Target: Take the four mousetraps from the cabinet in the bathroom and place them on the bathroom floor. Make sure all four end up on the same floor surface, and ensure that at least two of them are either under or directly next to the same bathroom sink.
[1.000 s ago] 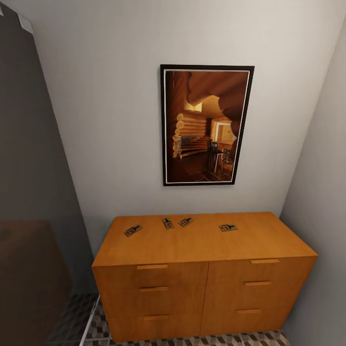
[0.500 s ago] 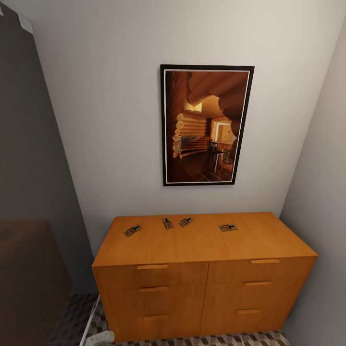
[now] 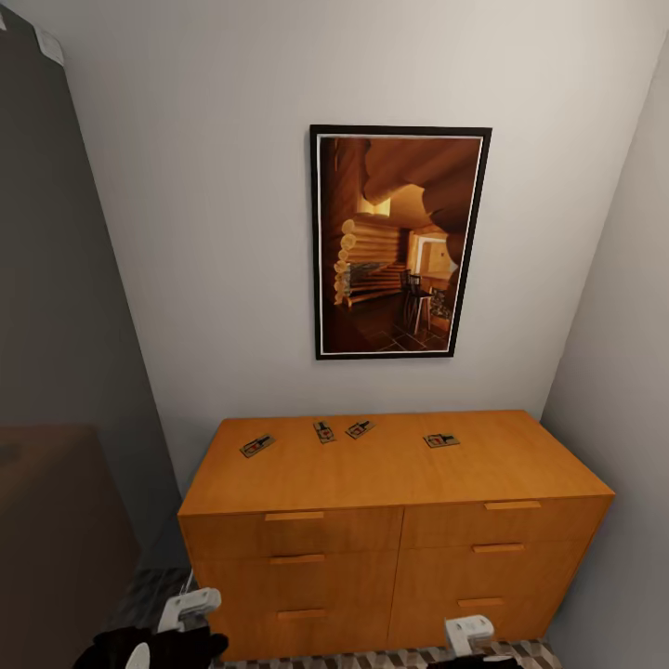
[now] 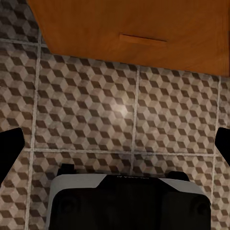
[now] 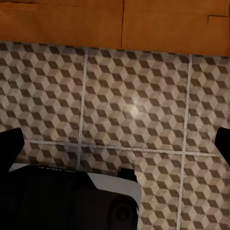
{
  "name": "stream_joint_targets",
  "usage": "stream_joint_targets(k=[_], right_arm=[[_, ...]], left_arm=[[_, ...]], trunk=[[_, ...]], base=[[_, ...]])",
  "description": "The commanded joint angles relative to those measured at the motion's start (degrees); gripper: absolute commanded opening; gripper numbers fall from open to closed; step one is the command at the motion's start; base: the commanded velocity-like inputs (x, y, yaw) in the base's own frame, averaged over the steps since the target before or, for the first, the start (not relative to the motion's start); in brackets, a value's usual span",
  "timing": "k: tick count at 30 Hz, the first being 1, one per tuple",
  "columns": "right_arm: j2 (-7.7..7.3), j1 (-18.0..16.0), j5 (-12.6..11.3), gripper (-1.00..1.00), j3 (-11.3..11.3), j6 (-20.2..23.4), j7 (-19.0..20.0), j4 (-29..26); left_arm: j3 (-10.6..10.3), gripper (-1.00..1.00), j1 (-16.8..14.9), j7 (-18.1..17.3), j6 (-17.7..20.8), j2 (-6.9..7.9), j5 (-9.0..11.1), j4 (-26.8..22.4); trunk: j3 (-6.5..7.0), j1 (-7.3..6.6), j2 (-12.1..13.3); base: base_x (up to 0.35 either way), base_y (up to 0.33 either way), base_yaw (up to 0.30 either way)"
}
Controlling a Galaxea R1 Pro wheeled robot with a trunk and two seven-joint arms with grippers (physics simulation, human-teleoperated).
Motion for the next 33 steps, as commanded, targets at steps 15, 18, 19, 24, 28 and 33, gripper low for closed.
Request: stream_joint_targets(k=[15,18,19,24,28,33], right_arm=[[2.28,-2.0,0.0,1.0,0.7,13.6,0.3,-11.0],[3.1,-4.6,0.0,1.0,0.7,14.2,0.3,-11.5],[3.29,-5.6,0.0,1.0,0.7,14.2,0.3,-11.6],[3.96,-9.3,0.0,1.0,0.7,14.2,0.3,-11.8],[4.59,-11.6,0.0,1.0,0.6,14.2,0.3,-11.9],[5.34,-14.2,0.1,1.0,0.5,14.2,0.3,-12.0]], left_arm=[[0.0,1.0,-0.8,0.4,1.3,0.18,0.5,-2.0],[0.0,1.0,-1.8,0.3,1.4,0.43,0.5,-2.1],[0.0,1.0,-2.4,0.3,1.4,0.53,0.5,-2.1],[0.0,1.0,-5.6,0.3,1.5,0.83,0.6,-2.1],[0.0,1.0,-7.9,0.3,1.5,0.95,0.6,-2.1],[0.0,1.0,-11.0,0.3,1.6,1.05,0.7,-1.9]], trunk=[[-0.03,0.02,0.0],[-0.03,0.02,0.0],[-0.03,0.02,0.0],[-0.03,0.02,0.0],[-0.03,0.02,0.0],[-0.03,0.02,0.0]], base=[[0.0,0.0,0.0],[0.0,0.0,0.0],[0.0,0.0,0.0],[0.0,0.0,0.0],[0.0,0.0,0.0],[0.0,0.0,0.0]])
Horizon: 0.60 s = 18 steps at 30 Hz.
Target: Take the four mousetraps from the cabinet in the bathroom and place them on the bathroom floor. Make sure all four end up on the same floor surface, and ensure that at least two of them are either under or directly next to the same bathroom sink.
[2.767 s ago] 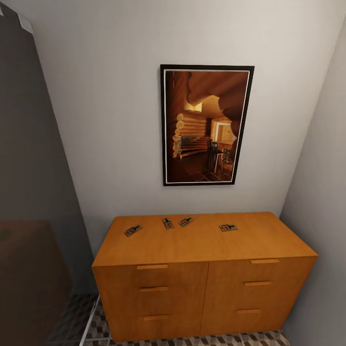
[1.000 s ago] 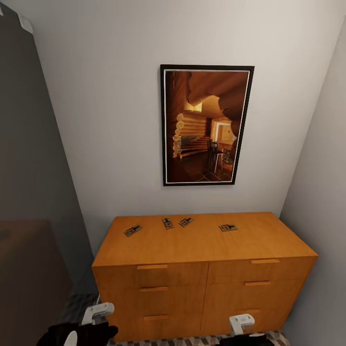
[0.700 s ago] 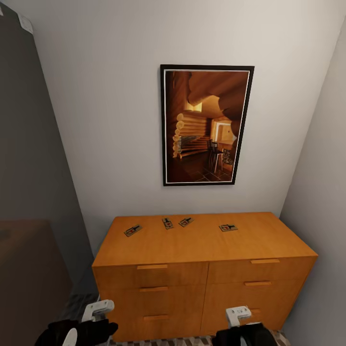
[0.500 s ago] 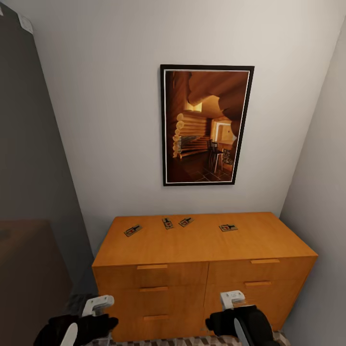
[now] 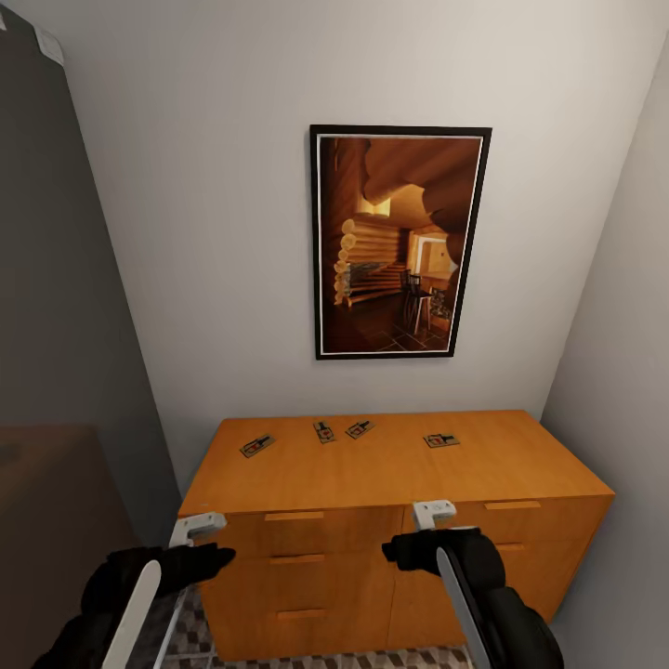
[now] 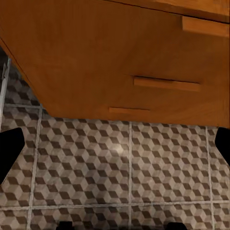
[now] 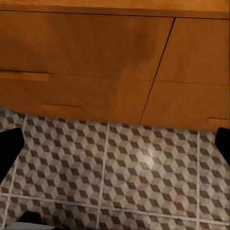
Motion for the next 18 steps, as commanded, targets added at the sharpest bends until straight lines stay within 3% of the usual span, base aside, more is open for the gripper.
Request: stream_joint_targets(k=[1,10,18], right_arm=[[0.23,-0.6,0.1,1.0,0.0,0.2,0.1,0.0],[1.61,-5.0,0.2,1.0,-0.3,0.2,0.0,-0.1],[2.09,-10.2,0.4,1.0,-2.9,0.2,-0.1,0.2]], left_arm=[[0.0,1.0,-0.8,0.3,0.3,0.02,0.5,0.0],[-0.1,1.0,-7.2,0.3,0.7,0.06,0.5,0.9],[-0.2,1.0,-13.2,0.2,0.9,0.0,0.5,3.5]], trunk=[[-0.03,0.02,0.0],[-0.03,0.02,0.0],[-0.03,0.02,0.0]], base=[[0.0,0.0,0.0],[0.0,0.0,0.0],[0.0,0.0,0.0]])
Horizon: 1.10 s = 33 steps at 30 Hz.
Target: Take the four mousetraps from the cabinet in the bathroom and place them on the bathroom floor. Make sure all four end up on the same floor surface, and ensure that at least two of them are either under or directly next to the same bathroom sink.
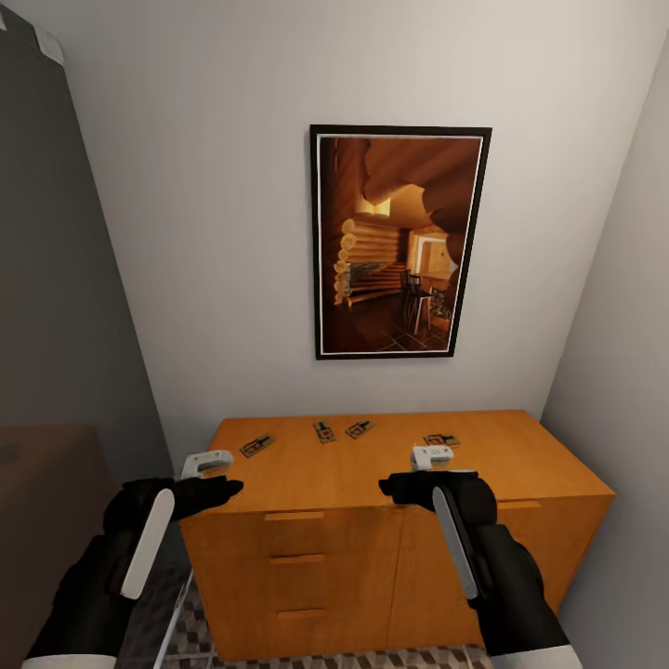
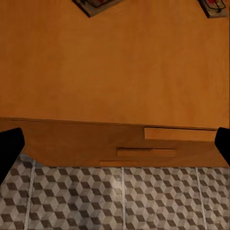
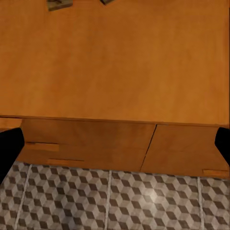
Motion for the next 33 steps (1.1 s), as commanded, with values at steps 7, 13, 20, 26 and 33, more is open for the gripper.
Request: stream_joint_targets(k=[7,13,20,26,33], right_arm=[[0.1,-3.6,0.1,1.0,-1.6,0.2,0.1,0.9],[0.1,-7.5,0.1,1.0,-2.5,0.2,0.0,4.2],[0.07,-12.9,0.1,1.0,-4.0,0.2,0.1,11.1],[0.06,-19.1,0.0,1.0,-6.0,0.2,0.1,20.4],[0.02,-25.6,-0.1,1.0,-7.6,0.2,0.1,30.3]], left_arm=[[0.0,1.0,-4.5,0.3,0.2,0.0,0.5,2.2],[0.0,1.0,-8.9,0.3,0.2,-0.01,0.5,5.8],[0.0,1.0,-14.6,0.3,0.2,-0.07,0.5,12.4],[-0.1,1.0,-21.1,0.3,0.1,-0.19,0.5,21.9],[-0.1,1.0,-28.9,0.5,-0.2,-0.55,0.4,33.9]], trunk=[[-0.03,0.02,0.0],[-0.03,0.02,0.0],[-0.03,0.02,0.0],[-0.03,0.02,0.0],[-0.03,0.02,0.0]], base=[[0.0,0.0,0.0],[0.0,0.0,0.0],[0.0,0.0,0.0],[0.0,0.0,0.0],[0.0,0.0,0.0]])
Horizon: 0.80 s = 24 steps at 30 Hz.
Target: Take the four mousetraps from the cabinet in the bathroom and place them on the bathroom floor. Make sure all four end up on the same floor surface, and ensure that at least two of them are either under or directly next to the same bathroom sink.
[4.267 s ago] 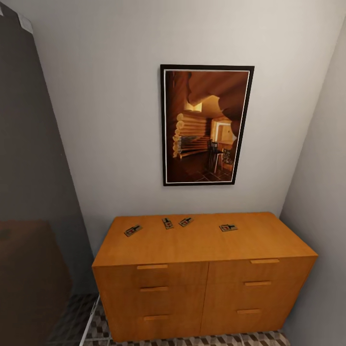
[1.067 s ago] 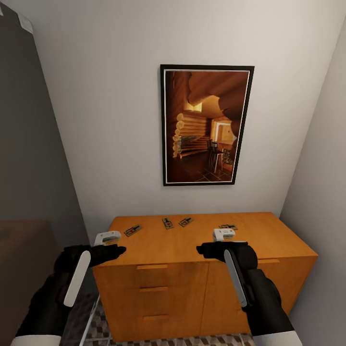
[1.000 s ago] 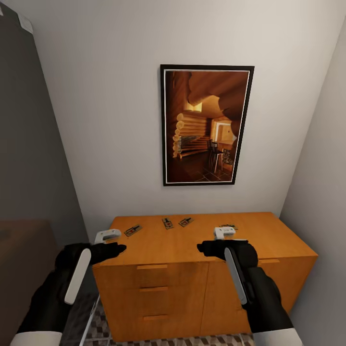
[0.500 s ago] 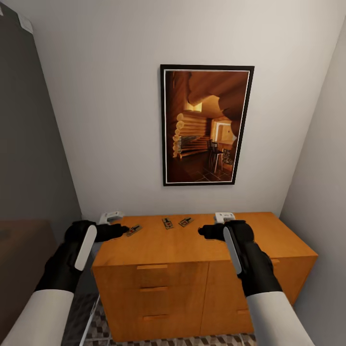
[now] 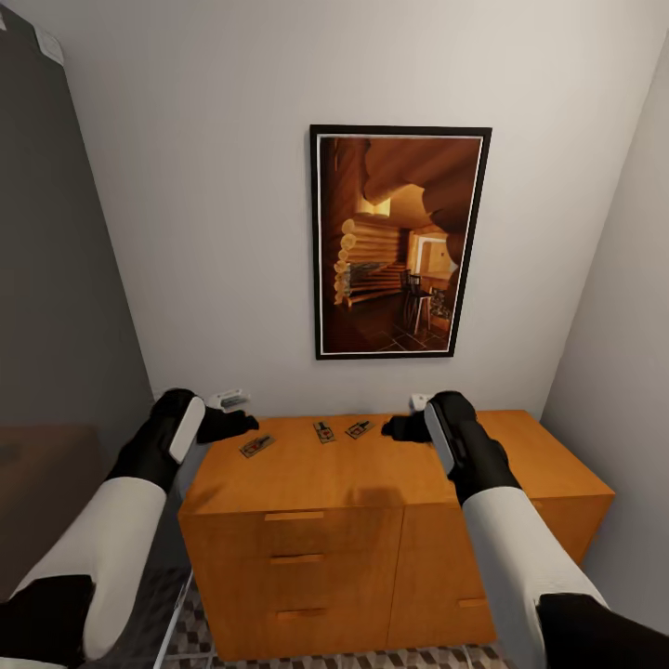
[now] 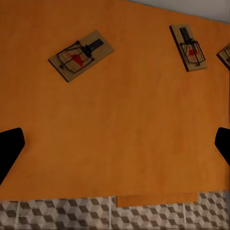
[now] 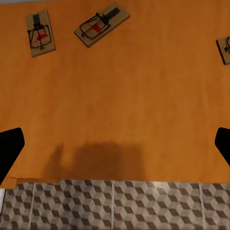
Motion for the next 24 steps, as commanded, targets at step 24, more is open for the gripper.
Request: stream_joint_targets(k=[24], right_arm=[[-0.07,-4.8,-0.3,1.0,-0.8,0.2,0.1,6.5]], left_arm=[[-7.9,1.0,-9.4,-0.1,-0.3,0.04,0.3,13.5]], trunk=[[-0.03,0.02,0.0]], base=[[0.0,0.0,0.0]])
